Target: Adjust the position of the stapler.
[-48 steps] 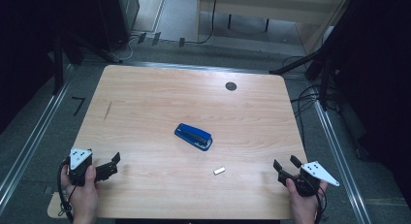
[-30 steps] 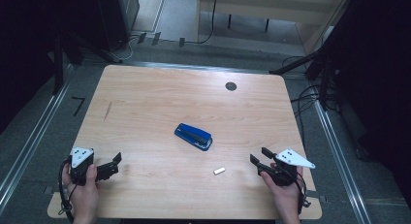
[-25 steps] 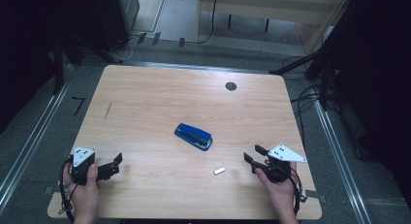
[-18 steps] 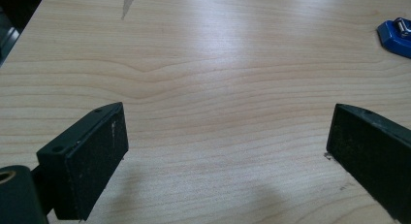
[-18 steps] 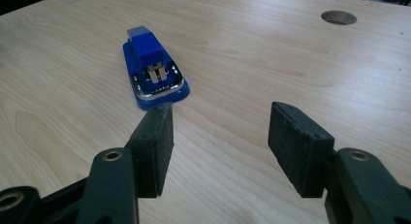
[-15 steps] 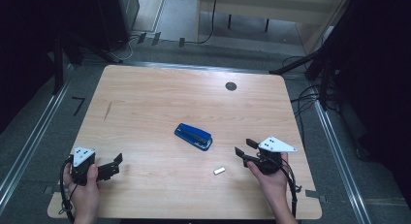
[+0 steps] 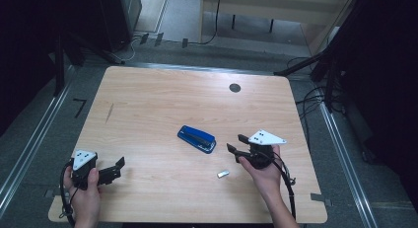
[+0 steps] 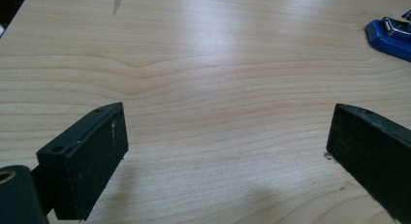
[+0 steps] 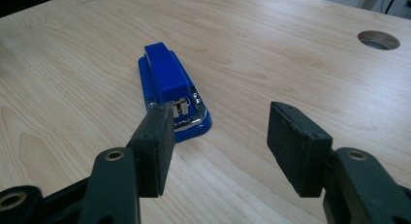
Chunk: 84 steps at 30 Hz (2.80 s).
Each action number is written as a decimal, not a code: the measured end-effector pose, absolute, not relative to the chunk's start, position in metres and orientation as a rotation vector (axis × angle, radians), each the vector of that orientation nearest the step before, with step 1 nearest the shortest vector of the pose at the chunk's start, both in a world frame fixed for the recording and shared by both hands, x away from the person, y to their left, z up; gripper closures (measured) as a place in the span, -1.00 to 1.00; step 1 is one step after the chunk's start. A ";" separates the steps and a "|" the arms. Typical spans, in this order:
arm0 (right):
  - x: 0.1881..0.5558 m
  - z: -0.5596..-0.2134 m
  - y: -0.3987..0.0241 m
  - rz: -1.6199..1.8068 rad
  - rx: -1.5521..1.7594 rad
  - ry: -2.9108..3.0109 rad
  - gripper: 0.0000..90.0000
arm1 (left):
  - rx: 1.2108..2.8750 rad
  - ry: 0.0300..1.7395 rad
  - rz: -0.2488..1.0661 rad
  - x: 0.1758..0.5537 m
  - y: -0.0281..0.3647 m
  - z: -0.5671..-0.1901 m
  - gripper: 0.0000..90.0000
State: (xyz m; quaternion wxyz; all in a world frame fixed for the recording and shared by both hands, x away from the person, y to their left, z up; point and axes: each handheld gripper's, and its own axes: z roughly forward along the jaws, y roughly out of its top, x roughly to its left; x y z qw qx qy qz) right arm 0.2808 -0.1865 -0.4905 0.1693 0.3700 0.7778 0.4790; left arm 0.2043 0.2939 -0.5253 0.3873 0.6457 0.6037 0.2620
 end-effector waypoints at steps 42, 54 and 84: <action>0.340 -0.521 -0.098 1.259 0.966 2.462 0.16 | 1.640 1.537 0.619 0.206 0.296 -0.526 -0.88; 0.343 -0.526 -0.088 1.252 0.898 2.520 0.46 | 1.649 1.527 0.621 0.206 0.296 -0.526 -0.86; 0.295 -0.524 -0.103 1.306 0.569 2.613 0.17 | 1.703 1.442 0.673 0.208 0.241 -0.520 -0.31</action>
